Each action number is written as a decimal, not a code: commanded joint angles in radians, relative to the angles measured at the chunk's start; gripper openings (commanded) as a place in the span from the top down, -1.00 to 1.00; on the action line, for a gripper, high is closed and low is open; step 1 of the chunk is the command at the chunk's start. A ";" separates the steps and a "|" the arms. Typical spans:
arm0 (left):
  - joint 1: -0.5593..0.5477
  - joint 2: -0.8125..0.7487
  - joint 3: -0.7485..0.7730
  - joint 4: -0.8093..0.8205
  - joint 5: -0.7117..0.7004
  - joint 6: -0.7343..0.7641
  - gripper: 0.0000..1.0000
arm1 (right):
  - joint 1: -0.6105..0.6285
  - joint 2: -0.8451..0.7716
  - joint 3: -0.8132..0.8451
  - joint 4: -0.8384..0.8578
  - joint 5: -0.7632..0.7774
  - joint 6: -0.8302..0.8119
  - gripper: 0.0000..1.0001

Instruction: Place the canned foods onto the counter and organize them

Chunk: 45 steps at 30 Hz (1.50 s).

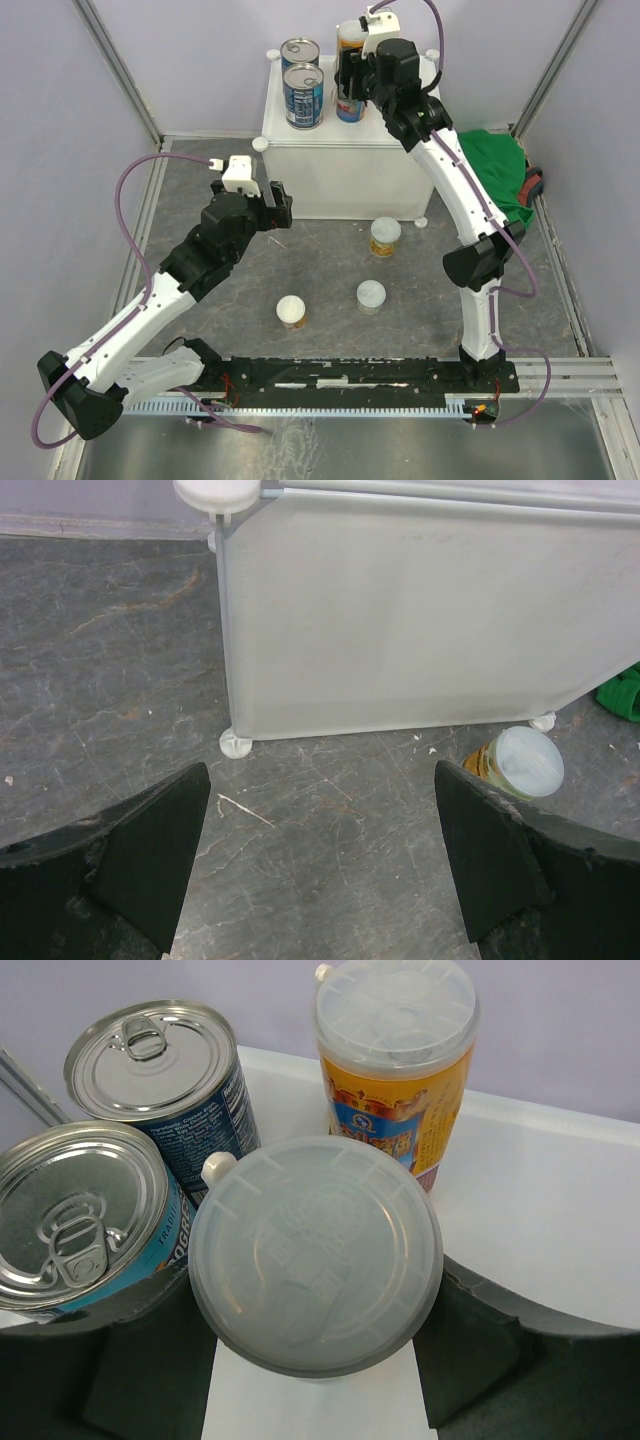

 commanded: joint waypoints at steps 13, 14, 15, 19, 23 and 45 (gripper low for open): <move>-0.005 -0.009 0.050 0.042 0.014 0.041 -0.99 | 0.005 -0.016 0.037 0.121 -0.019 0.000 -0.54; -0.004 -0.009 0.052 0.042 0.014 0.040 -0.99 | 0.005 -0.019 0.038 0.120 -0.023 0.000 -0.63; -0.004 -0.009 0.052 0.042 0.014 0.040 -0.99 | 0.005 -0.019 0.038 0.120 -0.026 0.001 -0.70; -0.005 -0.012 0.052 0.039 0.015 0.036 -0.99 | 0.005 -0.027 0.040 0.113 -0.035 0.002 -0.85; -0.005 -0.015 0.053 0.034 0.017 0.031 -0.99 | 0.007 -0.047 0.021 0.115 -0.035 0.003 -0.87; -0.005 -0.092 -0.008 -0.045 0.008 -0.039 -0.99 | 0.184 -0.657 -0.733 0.275 0.136 -0.039 -0.89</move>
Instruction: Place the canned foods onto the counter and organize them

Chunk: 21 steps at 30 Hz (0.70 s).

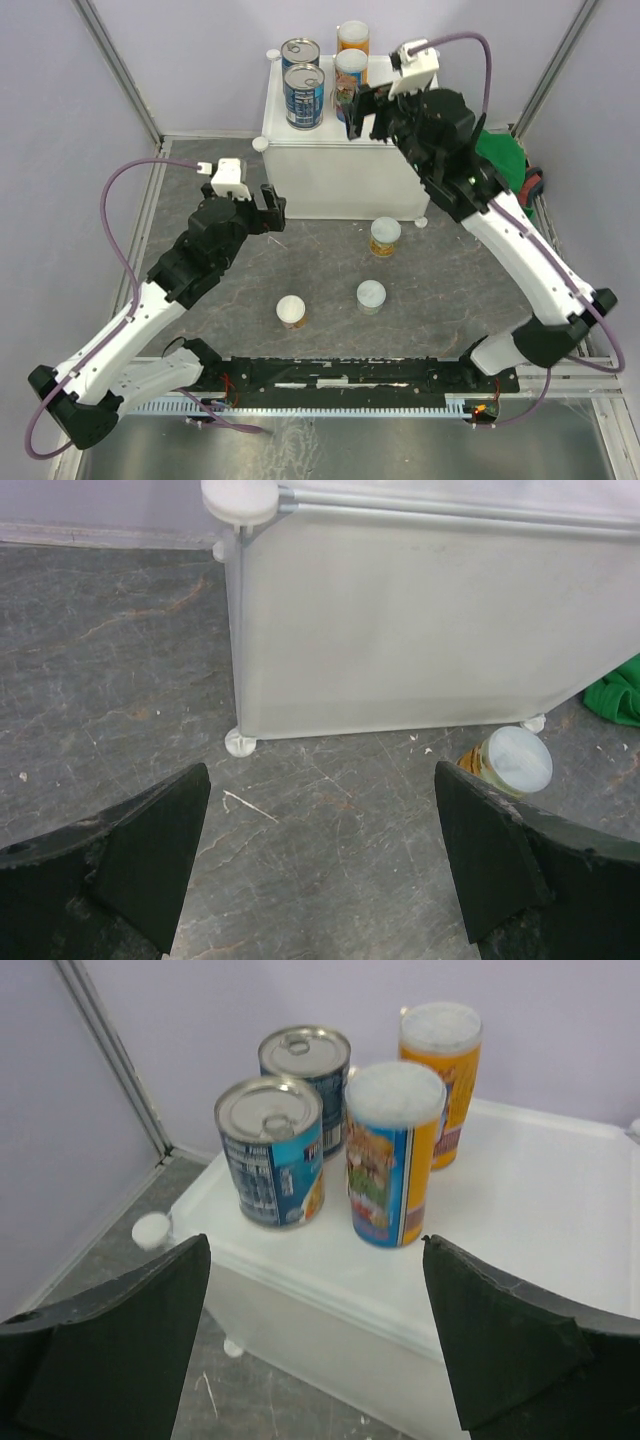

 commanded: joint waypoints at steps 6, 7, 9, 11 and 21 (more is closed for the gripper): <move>-0.005 -0.054 -0.084 0.017 0.028 -0.095 -0.99 | 0.145 -0.349 -0.507 0.123 0.181 0.028 -0.86; -0.005 -0.057 -0.097 0.019 0.033 -0.103 -0.99 | 0.163 -0.383 -0.568 0.131 0.194 0.044 -0.85; -0.005 -0.060 -0.117 0.025 0.042 -0.121 -0.99 | 0.198 -0.452 -0.675 0.134 0.225 0.075 -0.82; -0.005 -0.066 -0.136 0.032 0.050 -0.135 -0.99 | 0.238 -0.510 -0.784 0.146 0.257 0.112 -0.80; -0.004 -0.078 -0.183 0.055 0.054 -0.148 -0.99 | 0.439 -0.610 -1.136 0.130 0.432 0.239 -0.78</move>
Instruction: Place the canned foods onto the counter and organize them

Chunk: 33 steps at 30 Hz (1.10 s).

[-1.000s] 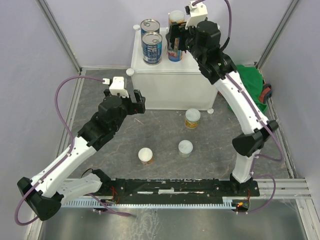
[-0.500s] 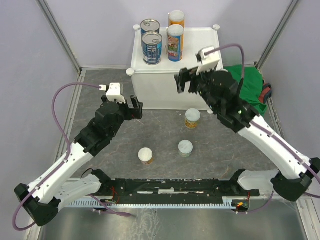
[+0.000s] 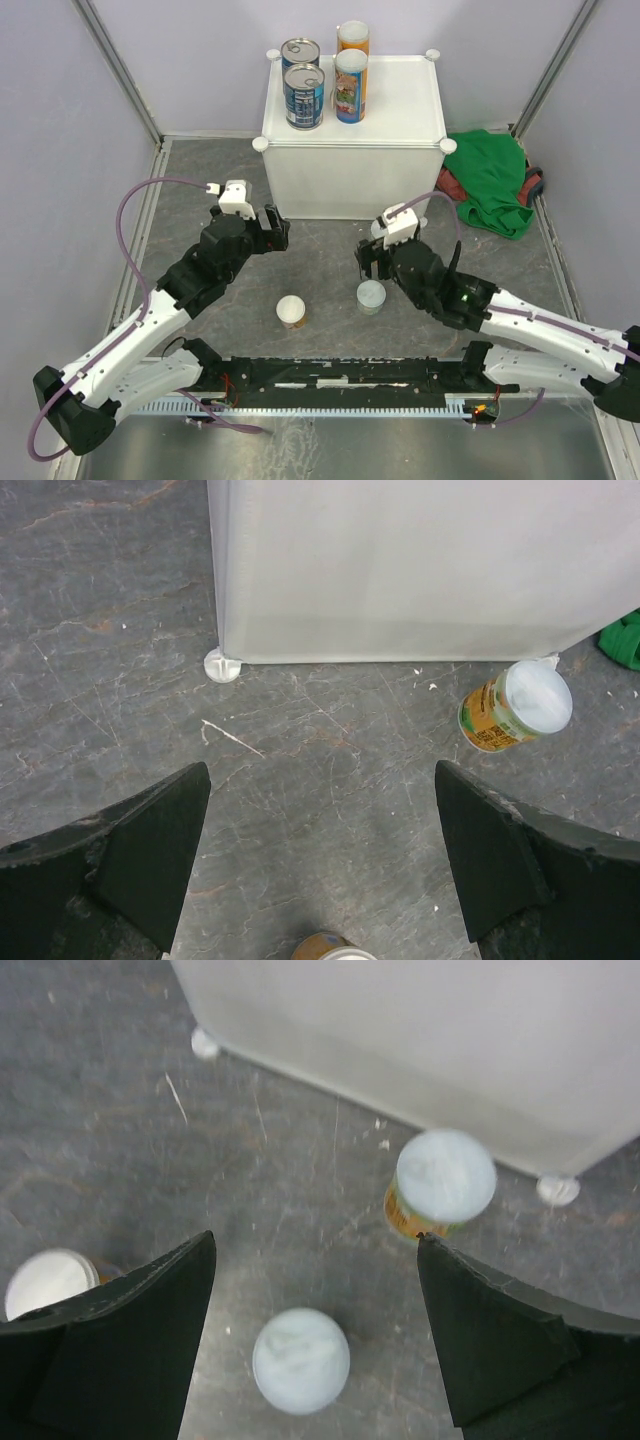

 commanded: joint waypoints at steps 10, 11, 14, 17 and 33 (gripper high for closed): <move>-0.005 -0.008 -0.010 0.085 0.035 -0.037 -0.98 | 0.263 -0.079 -0.223 -0.080 0.257 0.230 -0.81; -0.005 -0.005 -0.010 0.088 0.038 -0.039 -0.99 | 0.279 -0.082 -0.234 -0.091 0.268 0.249 -0.82; -0.005 -0.005 -0.011 0.093 0.043 -0.042 -0.99 | 0.318 -0.097 -0.270 -0.105 0.279 0.303 -0.84; -0.005 -0.008 -0.010 0.093 0.043 -0.042 -0.99 | 0.337 -0.111 -0.316 -0.100 0.282 0.356 -0.85; -0.005 -0.011 -0.021 0.097 0.047 -0.045 -0.99 | 0.354 0.005 -0.408 0.023 0.299 0.422 -0.90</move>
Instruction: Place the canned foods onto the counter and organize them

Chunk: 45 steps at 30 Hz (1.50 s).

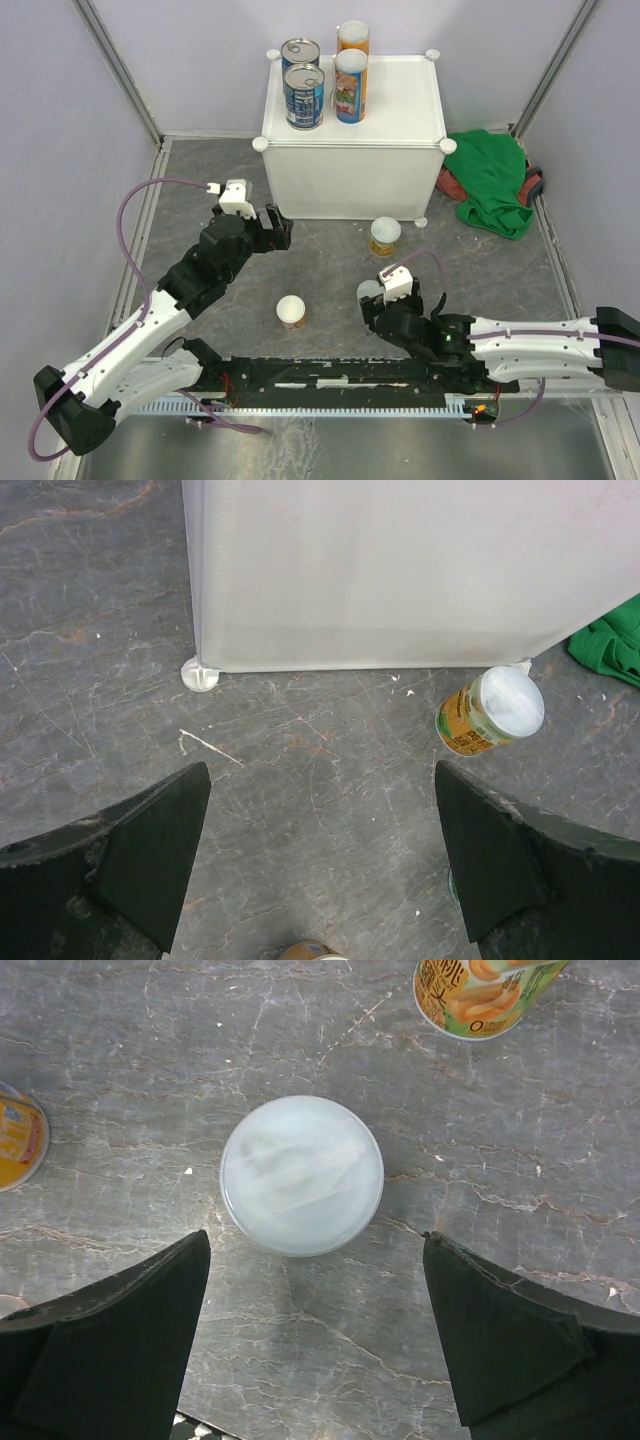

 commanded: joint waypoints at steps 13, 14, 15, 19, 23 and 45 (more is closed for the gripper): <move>-0.005 -0.004 -0.023 0.063 0.020 -0.031 -0.99 | 0.006 0.122 -0.029 0.144 0.086 0.049 -0.95; -0.005 -0.002 -0.024 0.063 0.020 -0.031 -0.99 | 0.006 0.133 -0.030 0.149 0.091 0.051 -0.96; -0.005 -0.002 -0.023 0.064 0.020 -0.031 -0.99 | 0.005 0.143 -0.029 0.157 0.093 0.051 -0.96; -0.005 0.002 -0.023 0.066 0.018 -0.031 -0.99 | -0.003 0.184 -0.024 0.199 0.095 0.041 -0.97; -0.004 0.006 -0.025 0.066 0.015 -0.029 -0.99 | -0.028 0.224 -0.021 0.247 0.084 0.019 -0.98; -0.005 0.020 -0.015 0.068 -0.002 -0.008 -0.99 | -0.121 0.313 -0.005 0.458 -0.044 -0.136 0.27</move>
